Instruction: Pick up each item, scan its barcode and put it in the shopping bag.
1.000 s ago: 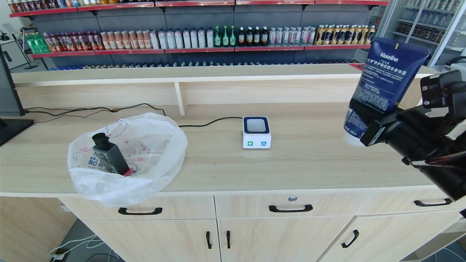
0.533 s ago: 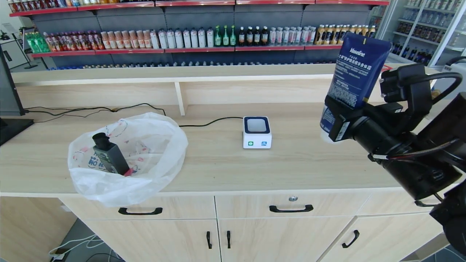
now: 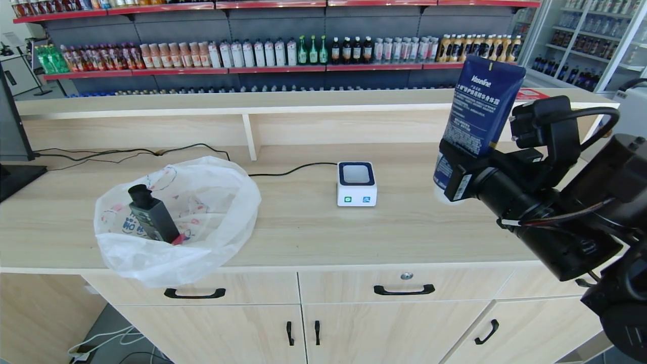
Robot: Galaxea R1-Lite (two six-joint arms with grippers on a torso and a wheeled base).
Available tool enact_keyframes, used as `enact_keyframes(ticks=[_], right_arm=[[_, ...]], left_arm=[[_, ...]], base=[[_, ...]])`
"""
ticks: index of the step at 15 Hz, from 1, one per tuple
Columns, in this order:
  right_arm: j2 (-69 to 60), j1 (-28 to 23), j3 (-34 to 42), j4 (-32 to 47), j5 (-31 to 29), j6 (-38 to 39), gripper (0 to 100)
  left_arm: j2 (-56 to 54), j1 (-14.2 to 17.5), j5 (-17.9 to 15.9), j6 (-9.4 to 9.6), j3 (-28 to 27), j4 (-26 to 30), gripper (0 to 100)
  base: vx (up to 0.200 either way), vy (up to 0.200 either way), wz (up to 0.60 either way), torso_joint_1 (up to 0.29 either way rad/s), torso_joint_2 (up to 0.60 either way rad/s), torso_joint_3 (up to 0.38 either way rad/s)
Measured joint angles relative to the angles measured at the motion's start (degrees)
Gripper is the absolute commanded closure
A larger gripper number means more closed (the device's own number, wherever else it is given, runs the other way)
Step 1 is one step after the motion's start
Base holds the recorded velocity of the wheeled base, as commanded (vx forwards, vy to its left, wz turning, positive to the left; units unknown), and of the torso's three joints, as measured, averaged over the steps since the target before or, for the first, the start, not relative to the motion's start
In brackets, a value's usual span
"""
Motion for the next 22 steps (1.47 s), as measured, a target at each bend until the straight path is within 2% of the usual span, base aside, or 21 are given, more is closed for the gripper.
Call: enact_keyframes(ticks=[2, 5, 17, 22], right_arm=[[0.2, 0.0, -0.4, 0.0, 0.0, 0.4, 100], [0.2, -0.1, -0.5, -0.1, 0.0, 0.7, 100], [-1.4, -0.1, 0.1, -0.7, -0.8, 1.1, 100], [-1.0, -0.9, 0.7, -0.2, 0.2, 1.6, 100]], left_arm=[[0.0, -0.1, 0.0, 0.02, 0.0, 0.0, 0], [0.0, 0.0, 0.0, 0.0, 0.0, 0.0, 0], [0.0, 0.0, 0.0, -0.52, 0.0, -0.2, 0], [0.0, -0.1, 0.0, -0.39, 0.0, -0.2, 0]], base=[[-0.2, 0.0, 0.0, 0.002, 0.0, 0.005], [0.0, 0.0, 0.0, 0.0, 0.0, 0.0], [0.0, 0.2, 0.0, 0.002, 0.0, 0.002], [0.0, 0.0, 0.0, 0.0, 0.0, 0.0]])
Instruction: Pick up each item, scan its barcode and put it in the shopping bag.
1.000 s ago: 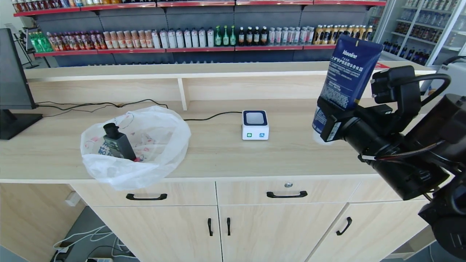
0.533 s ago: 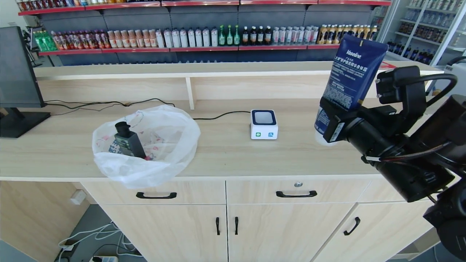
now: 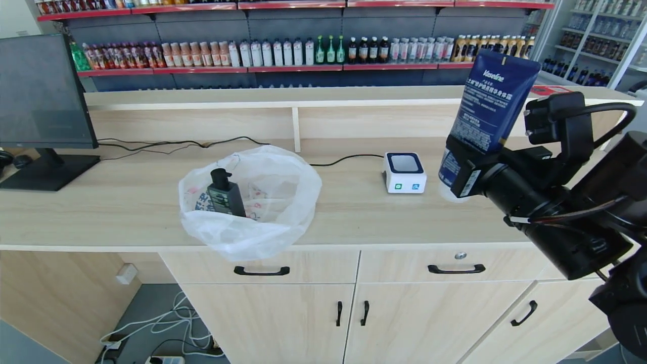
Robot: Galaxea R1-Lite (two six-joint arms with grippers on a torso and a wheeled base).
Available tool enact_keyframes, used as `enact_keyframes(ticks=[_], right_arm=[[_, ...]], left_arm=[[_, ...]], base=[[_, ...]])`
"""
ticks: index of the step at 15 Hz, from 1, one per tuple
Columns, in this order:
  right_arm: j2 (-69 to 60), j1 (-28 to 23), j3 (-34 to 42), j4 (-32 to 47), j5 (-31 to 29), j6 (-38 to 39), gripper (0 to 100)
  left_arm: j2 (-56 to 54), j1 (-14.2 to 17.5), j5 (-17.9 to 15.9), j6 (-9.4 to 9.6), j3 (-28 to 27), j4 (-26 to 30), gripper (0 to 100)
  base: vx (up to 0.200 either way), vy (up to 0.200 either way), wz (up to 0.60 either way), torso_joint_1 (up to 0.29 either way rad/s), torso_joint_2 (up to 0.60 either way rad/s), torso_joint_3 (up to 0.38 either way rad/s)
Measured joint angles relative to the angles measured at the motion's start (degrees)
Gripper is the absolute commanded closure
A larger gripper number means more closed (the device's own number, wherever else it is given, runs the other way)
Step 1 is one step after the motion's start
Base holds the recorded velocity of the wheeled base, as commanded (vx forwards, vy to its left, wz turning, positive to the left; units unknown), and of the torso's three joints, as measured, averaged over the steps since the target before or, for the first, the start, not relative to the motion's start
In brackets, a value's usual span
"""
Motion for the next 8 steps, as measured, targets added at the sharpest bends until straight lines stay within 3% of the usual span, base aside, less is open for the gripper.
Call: enact_keyframes(ticks=[6, 8], right_arm=[[1.0, -0.2, 0.1, -0.1, 0.0, 0.2, 100], [1.2, -0.3, -0.2, -0.2, -0.1, 0.2, 100]], left_arm=[[0.0, 0.0, 0.0, 0.02, 0.0, 0.0, 0], [0.0, 0.1, 0.0, 0.11, 0.0, 0.2, 0]], base=[[0.0, 0.0, 0.0, 0.0, 0.0, 0.0], [0.2, 0.0, 0.0, 0.007, 0.0, -0.002]])
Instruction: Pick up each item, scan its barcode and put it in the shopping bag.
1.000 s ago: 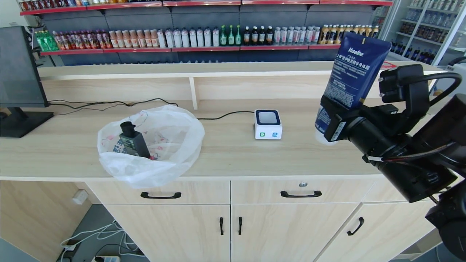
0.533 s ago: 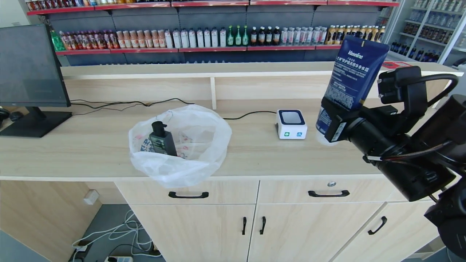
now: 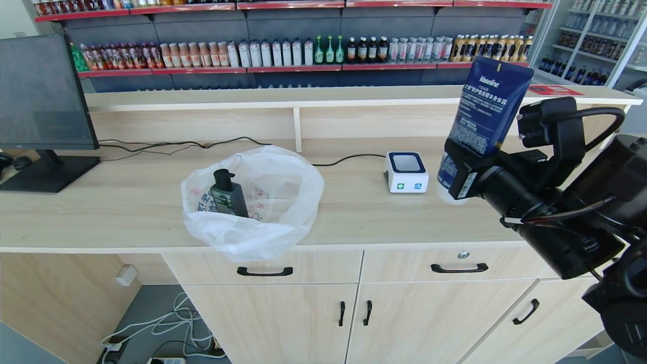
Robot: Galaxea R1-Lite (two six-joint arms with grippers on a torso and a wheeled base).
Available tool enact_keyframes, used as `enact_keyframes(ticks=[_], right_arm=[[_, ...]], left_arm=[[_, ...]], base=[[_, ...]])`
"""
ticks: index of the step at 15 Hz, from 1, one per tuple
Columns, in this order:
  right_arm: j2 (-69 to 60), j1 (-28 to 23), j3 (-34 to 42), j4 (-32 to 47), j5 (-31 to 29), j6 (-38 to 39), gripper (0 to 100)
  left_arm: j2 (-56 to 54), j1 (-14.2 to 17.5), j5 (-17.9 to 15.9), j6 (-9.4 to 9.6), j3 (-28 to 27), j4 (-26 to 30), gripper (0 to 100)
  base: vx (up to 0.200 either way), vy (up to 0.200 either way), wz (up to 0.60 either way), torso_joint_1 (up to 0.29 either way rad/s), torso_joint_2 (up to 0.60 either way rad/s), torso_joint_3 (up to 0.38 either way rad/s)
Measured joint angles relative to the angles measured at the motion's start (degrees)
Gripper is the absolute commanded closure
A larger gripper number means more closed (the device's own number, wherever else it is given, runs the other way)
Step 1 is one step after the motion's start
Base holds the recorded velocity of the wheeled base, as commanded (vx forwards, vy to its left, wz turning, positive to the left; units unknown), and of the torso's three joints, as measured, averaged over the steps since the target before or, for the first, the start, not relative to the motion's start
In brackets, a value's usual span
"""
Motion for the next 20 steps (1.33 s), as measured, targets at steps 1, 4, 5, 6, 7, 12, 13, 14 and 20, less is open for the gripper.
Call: enact_keyframes(ticks=[1, 4, 5, 6, 7, 12, 13, 14, 20], right_arm=[[0.0, 0.1, -0.1, 0.0, 0.1, 0.0, 100], [0.3, 0.0, -0.1, 0.0, 0.0, 0.0, 100], [0.5, 0.1, -0.2, 0.0, 0.0, 0.0, 100], [0.8, 0.1, -0.3, 0.3, 0.1, -0.1, 100], [1.1, 0.2, -0.8, 0.4, 0.0, -0.2, 100], [2.1, -0.8, -4.2, 3.3, 0.5, 0.1, 100], [2.1, -1.7, -4.8, 5.6, 1.5, 0.0, 100], [2.3, -3.0, -5.5, 7.7, 3.8, -0.1, 100], [8.4, -9.9, -14.5, 13.2, 13.5, -6.8, 100]], left_arm=[[0.0, 0.0, 0.0, 0.13, 0.0, 0.0, 0], [0.0, 0.0, 0.0, 0.11, 0.0, 0.0, 0], [0.0, -0.1, 0.0, 0.06, 0.0, 0.0, 0], [0.0, 0.0, 0.0, 0.06, 0.0, 0.0, 0], [0.0, 0.0, 0.0, 0.06, 0.0, 0.0, 0], [0.0, 0.0, 0.0, 0.05, 0.0, 0.0, 0], [0.0, 0.0, 0.0, 0.05, 0.0, 0.0, 0], [0.0, 0.0, 0.0, 0.05, 0.0, -0.1, 0], [0.0, 0.0, 0.0, 0.11, 0.0, 0.0, 0]], base=[[0.2, 0.0, 0.0, 0.012, 0.0, -0.002], [0.2, 0.0, 0.0, -0.009, 0.0, 0.002], [0.0, 0.0, 0.0, 0.0, 0.0, 0.0], [0.0, 0.0, 0.0, 0.0, 0.0, 0.0], [0.0, 0.0, 0.0, 0.0, 0.0, 0.0], [0.0, 0.0, 0.0, 0.0, 0.0, 0.0], [0.0, 0.0, 0.0, 0.0, 0.0, 0.0], [0.0, 0.0, 0.0, 0.0, 0.0, 0.0], [0.0, 0.0, 0.0, 0.0, 0.0, 0.0]])
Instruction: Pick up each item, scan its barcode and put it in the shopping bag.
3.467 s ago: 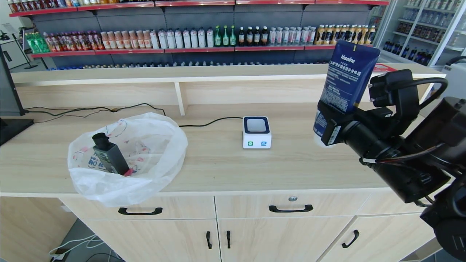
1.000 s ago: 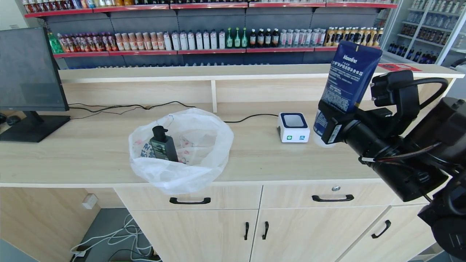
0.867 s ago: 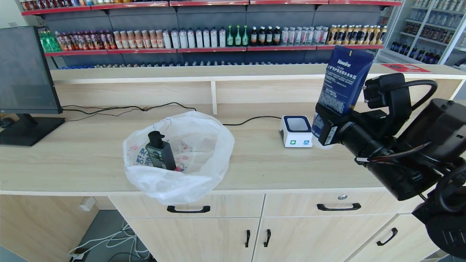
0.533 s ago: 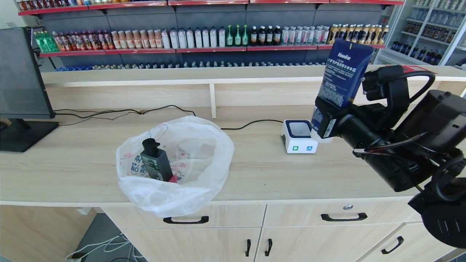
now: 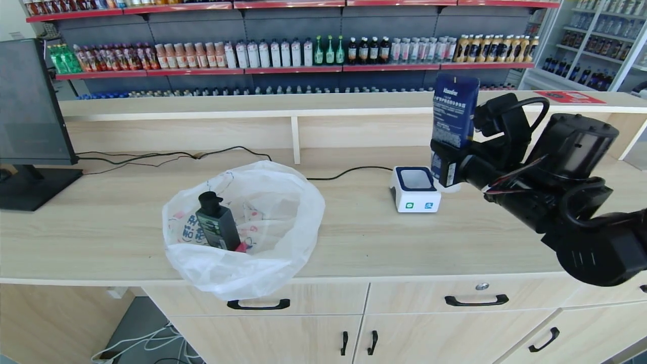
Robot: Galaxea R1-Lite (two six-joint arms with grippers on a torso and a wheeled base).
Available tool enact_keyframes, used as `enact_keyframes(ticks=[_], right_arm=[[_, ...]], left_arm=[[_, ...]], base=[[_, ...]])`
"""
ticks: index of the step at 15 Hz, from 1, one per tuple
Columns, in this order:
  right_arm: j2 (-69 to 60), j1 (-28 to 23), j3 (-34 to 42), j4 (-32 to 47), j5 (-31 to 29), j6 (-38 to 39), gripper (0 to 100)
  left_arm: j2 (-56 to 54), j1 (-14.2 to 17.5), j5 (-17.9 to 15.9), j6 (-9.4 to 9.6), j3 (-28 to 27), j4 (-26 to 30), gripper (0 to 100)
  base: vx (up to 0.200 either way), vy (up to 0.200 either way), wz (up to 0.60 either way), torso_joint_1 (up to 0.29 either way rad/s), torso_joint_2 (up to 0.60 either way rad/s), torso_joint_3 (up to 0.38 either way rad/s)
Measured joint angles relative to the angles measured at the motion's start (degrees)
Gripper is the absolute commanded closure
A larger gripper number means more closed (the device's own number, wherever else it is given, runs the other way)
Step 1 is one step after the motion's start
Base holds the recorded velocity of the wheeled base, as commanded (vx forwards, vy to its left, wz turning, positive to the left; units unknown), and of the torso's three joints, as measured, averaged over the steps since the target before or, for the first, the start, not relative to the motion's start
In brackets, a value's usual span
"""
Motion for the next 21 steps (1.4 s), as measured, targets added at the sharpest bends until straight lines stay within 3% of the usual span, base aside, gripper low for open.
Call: enact_keyframes(ticks=[4, 9, 16, 21], right_arm=[[4.2, -4.1, -6.1, 5.1, 8.7, -7.0, 100], [8.5, -10.5, -10.1, 5.7, 20.7, -11.8, 100], [16.3, -12.1, -22.3, 5.7, 31.2, -15.1, 100], [18.8, -16.1, -23.3, 5.7, 40.9, -25.7, 100]], left_arm=[[0.0, 0.0, 0.0, 0.02, 0.0, 0.0, 0], [0.0, 0.0, 0.0, -0.24, 0.0, -0.2, 0], [0.0, 0.0, 0.0, -0.02, 0.0, -0.2, 0], [0.0, 0.0, 0.0, 0.13, 0.0, -0.4, 0]], base=[[0.0, 0.0, 0.0, 0.0, 0.0, 0.0], [0.0, 0.0, 0.0, 0.0, 0.0, 0.0], [0.0, 0.0, 0.0, 0.0, 0.0, 0.0], [0.0, 0.0, 0.0, 0.0, 0.0, 0.0]])
